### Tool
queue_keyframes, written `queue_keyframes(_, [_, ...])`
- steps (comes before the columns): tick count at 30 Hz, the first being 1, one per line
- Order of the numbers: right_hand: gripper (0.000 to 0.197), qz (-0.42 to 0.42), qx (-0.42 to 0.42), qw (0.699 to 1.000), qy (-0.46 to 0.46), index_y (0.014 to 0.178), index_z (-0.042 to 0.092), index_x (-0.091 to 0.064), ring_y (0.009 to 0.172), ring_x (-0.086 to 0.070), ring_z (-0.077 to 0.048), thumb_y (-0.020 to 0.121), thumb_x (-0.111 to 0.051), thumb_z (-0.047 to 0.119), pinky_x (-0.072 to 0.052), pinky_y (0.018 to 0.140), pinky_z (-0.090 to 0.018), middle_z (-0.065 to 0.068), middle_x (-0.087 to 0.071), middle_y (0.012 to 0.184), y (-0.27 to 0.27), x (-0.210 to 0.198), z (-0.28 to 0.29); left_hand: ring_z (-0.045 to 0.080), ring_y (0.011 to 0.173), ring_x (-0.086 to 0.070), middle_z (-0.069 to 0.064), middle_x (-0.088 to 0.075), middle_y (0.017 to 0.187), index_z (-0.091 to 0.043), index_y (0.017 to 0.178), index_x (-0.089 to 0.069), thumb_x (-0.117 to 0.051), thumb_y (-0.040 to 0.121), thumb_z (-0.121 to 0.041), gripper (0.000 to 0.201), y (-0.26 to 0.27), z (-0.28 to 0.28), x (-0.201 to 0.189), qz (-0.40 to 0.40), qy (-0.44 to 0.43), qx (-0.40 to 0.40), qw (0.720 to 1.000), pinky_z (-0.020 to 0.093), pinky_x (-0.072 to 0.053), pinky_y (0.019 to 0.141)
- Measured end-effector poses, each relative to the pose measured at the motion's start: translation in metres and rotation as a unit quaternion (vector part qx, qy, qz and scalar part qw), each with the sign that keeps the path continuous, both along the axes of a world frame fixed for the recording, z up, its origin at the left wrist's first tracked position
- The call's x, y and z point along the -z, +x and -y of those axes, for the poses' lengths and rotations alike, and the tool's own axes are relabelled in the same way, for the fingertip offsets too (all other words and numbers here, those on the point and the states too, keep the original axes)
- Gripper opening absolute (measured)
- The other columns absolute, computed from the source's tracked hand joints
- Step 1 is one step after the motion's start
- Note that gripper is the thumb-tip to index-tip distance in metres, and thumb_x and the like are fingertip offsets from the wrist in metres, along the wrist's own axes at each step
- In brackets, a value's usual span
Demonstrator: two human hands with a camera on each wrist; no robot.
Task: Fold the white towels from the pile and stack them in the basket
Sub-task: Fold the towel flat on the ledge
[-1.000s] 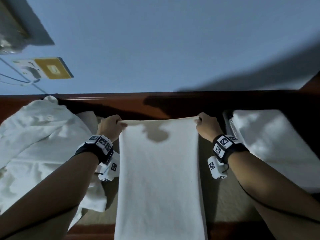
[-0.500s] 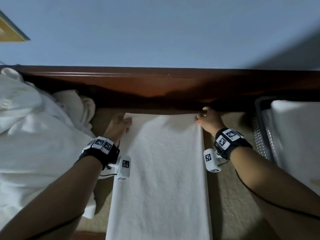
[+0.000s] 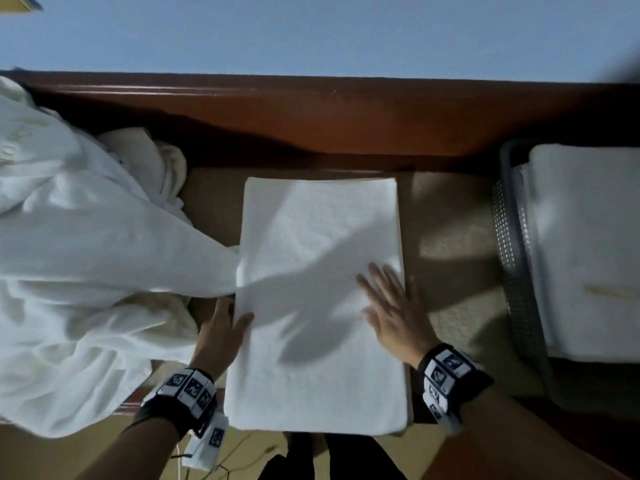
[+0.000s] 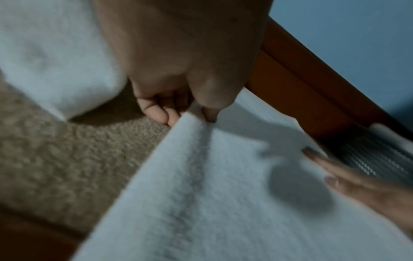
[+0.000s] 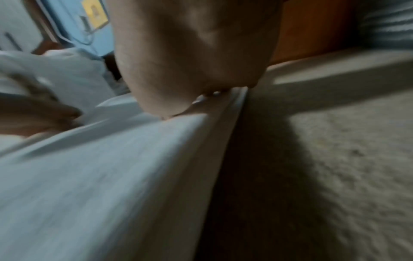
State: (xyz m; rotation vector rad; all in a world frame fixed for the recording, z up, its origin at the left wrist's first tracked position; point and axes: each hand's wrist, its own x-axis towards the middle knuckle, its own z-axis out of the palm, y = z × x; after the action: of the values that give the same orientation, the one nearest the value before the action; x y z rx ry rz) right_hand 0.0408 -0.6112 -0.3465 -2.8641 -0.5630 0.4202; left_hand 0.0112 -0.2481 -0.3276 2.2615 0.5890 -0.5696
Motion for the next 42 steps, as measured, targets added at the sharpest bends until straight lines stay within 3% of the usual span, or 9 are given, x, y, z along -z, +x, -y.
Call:
queue_keyframes(6, [0.075, -0.058, 0.137, 0.988, -0.027, 0.167, 0.024, -0.009, 0.159, 0.006, -0.039, 0.105, -0.050, 0.036, -0.013, 0.127, -0.059, -0.014, 0.008, 0.173, -0.001, -0.029, 0.011, 0.030, 0.076, -0.059, 0.004, -0.061, 0.077, -0.012, 0.085, -0.054, -0.065, 0.100, -0.038, 0.032, -0.006, -0.006, -0.003, 0.007, 0.023, 0.018, 1.000, 0.035, -0.037, 0.061])
queue_keyframes(9, [0.073, -0.076, 0.022, 0.996, 0.030, 0.166, 0.031, -0.010, 0.160, 0.012, -0.026, 0.106, -0.052, 0.029, -0.006, 0.128, -0.049, -0.002, 0.013, 0.173, -0.066, -0.037, -0.006, 0.027, 0.084, -0.066, 0.004, -0.071, 0.093, -0.016, 0.109, -0.062, -0.068, 0.097, -0.041, 0.028, -0.034, -0.008, -0.004, -0.030, 0.012, 0.070, 0.997, 0.034, -0.046, 0.069])
queue_keyframes(11, [0.071, -0.081, 0.010, 0.995, 0.049, 0.164, 0.028, -0.025, 0.161, -0.004, -0.024, 0.102, -0.058, 0.021, -0.018, 0.128, -0.048, -0.003, -0.003, 0.174, -0.117, -0.030, -0.011, 0.026, 0.088, -0.065, 0.002, -0.070, 0.096, -0.016, 0.113, -0.061, -0.072, 0.095, -0.038, 0.031, -0.059, -0.007, -0.006, -0.041, 0.002, 0.083, 0.996, 0.034, -0.047, 0.070])
queue_keyframes(16, [0.042, -0.022, 0.312, 0.943, 0.113, 0.134, 0.007, -0.059, 0.118, -0.054, -0.033, 0.094, -0.069, 0.016, -0.051, 0.099, -0.050, -0.015, -0.061, 0.126, -0.167, -0.021, 0.005, 0.013, 0.078, -0.059, -0.010, -0.063, 0.084, -0.021, 0.103, -0.060, -0.072, 0.094, -0.028, 0.017, -0.111, -0.007, -0.015, -0.012, 0.009, 0.052, 0.999, 0.029, -0.040, 0.062])
queue_keyframes(22, [0.042, -0.095, 0.442, 0.874, 0.177, 0.119, 0.011, -0.054, 0.092, -0.065, -0.022, 0.091, -0.078, 0.032, -0.047, 0.078, -0.029, -0.005, -0.065, 0.101, -0.216, -0.016, -0.012, 0.018, 0.083, -0.065, -0.008, -0.070, 0.086, -0.023, 0.095, -0.070, -0.072, 0.094, -0.035, 0.012, -0.156, -0.022, -0.007, -0.010, 0.005, 0.041, 0.999, 0.032, -0.045, 0.067])
queue_keyframes(27, [0.026, -0.060, 0.452, 0.865, 0.208, 0.098, 0.018, -0.055, 0.093, -0.065, -0.025, 0.091, -0.078, 0.029, -0.053, 0.080, -0.040, -0.004, -0.063, 0.098, -0.236, 0.003, -0.019, 0.009, 0.080, -0.064, -0.009, -0.071, 0.090, -0.026, 0.098, -0.073, -0.075, 0.091, -0.040, 0.016, -0.183, -0.023, 0.009, -0.013, -0.012, 0.072, 0.997, 0.028, -0.042, 0.061])
queue_keyframes(33, [0.031, -0.082, 0.527, 0.789, 0.306, 0.108, 0.019, -0.055, 0.097, -0.069, -0.019, 0.090, -0.080, 0.025, -0.050, 0.073, -0.022, -0.003, -0.069, 0.103, -0.256, 0.013, -0.026, 0.017, 0.094, -0.070, -0.007, -0.076, 0.101, -0.025, 0.115, -0.076, -0.076, 0.089, -0.040, 0.029, -0.198, -0.023, 0.023, -0.025, -0.076, 0.029, 0.996, 0.046, -0.057, 0.088])
queue_keyframes(37, [0.021, -0.075, 0.538, 0.777, 0.319, 0.093, 0.028, -0.059, 0.088, -0.069, -0.015, 0.090, -0.080, 0.033, -0.058, 0.082, -0.036, 0.006, -0.070, 0.091, -0.261, 0.027, -0.024, 0.019, 0.099, -0.072, -0.006, -0.078, 0.104, -0.024, 0.119, -0.074, -0.076, 0.073, -0.054, 0.054, -0.207, -0.019, 0.027, -0.018, -0.127, -0.005, 0.992, 0.051, -0.056, 0.094])
queue_keyframes(42, [0.010, -0.114, 0.512, 0.763, 0.378, 0.102, 0.021, -0.061, 0.093, -0.065, -0.021, 0.101, -0.060, 0.031, -0.047, 0.074, -0.034, -0.003, -0.069, 0.103, -0.260, 0.019, -0.010, 0.026, 0.102, -0.074, 0.005, -0.079, 0.108, -0.014, 0.118, -0.071, -0.085, 0.069, -0.038, 0.056, -0.218, -0.013, 0.035, 0.020, -0.222, -0.043, 0.974, 0.053, -0.059, 0.094])
